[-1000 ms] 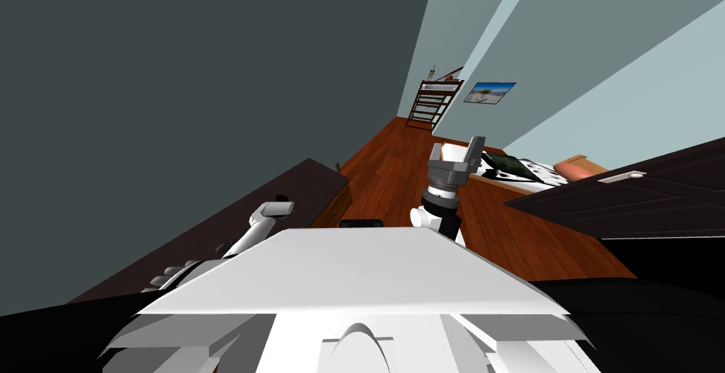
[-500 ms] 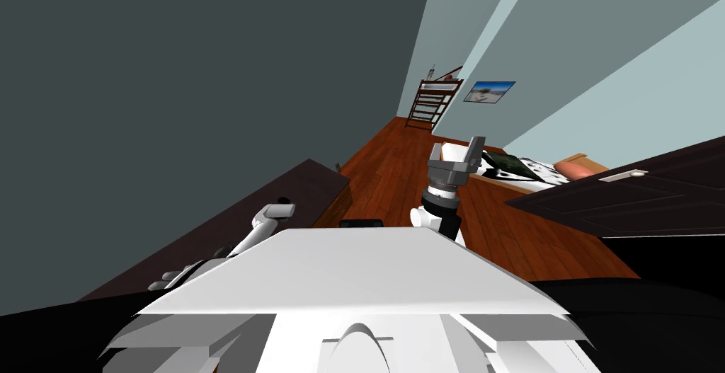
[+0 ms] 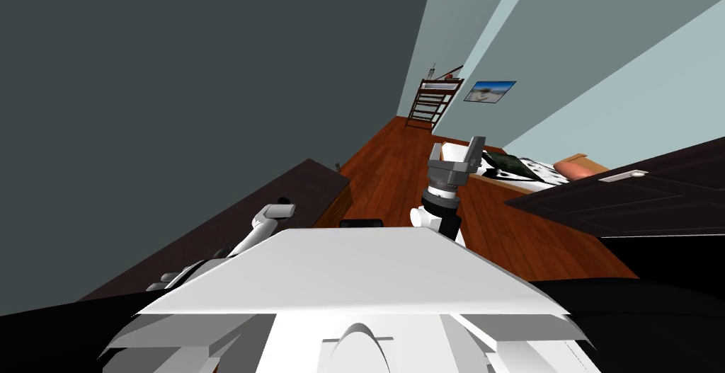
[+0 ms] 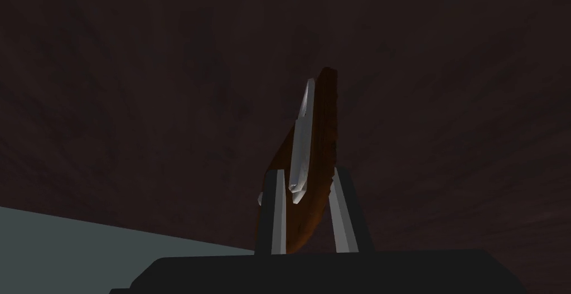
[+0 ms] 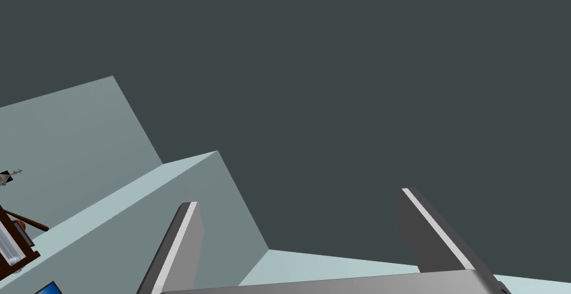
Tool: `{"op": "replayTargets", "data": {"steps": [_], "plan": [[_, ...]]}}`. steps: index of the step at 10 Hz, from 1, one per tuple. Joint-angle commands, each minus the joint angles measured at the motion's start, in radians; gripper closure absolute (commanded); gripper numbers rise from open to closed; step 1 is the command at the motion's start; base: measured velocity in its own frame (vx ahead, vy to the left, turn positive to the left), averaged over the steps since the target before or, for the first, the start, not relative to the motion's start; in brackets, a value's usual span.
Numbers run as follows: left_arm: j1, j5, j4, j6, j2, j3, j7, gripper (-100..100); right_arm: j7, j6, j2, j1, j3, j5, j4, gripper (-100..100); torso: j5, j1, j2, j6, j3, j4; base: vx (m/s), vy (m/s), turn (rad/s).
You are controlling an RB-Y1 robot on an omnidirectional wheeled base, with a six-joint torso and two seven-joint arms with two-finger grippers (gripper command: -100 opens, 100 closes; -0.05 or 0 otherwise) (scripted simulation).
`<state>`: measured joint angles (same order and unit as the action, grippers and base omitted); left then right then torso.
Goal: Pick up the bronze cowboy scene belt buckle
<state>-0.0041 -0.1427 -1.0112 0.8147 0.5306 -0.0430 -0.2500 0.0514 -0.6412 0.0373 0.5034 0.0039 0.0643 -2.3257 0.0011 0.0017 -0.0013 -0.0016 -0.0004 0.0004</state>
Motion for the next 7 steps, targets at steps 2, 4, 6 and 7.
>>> {"op": "replayTargets", "data": {"steps": [2,4,6,7], "plan": [[0.000,0.000,0.000,0.000,0.000,0.000,0.000,0,0.000,0.000,0.000,0.000,0.000,0.000,0.000,0,0.000,0.000,0.000,0.000,0.000,0.000,0.000,0.000,0.000],[0.005,-0.021,-0.049,0.045,0.017,-0.005,-0.009,100,0.000,0.000,0.000,0.000,0.000,0.000,0.000,0,-0.001,-0.002,0.001,0.000,0.001,0.000,-0.025,-0.042,0.024],[0.003,-0.022,-0.049,0.044,0.018,-0.005,-0.011,100,0.000,0.000,0.000,0.000,0.000,0.000,0.000,0,-0.001,-0.004,0.003,0.000,0.002,0.001,-0.025,-0.032,0.008],[0.003,-0.023,-0.052,0.049,0.018,-0.005,-0.011,0,0.000,0.000,0.000,0.000,0.000,0.000,0.000,0,0.000,-0.002,0.002,0.000,0.001,0.000,0.000,0.000,0.000]]}}
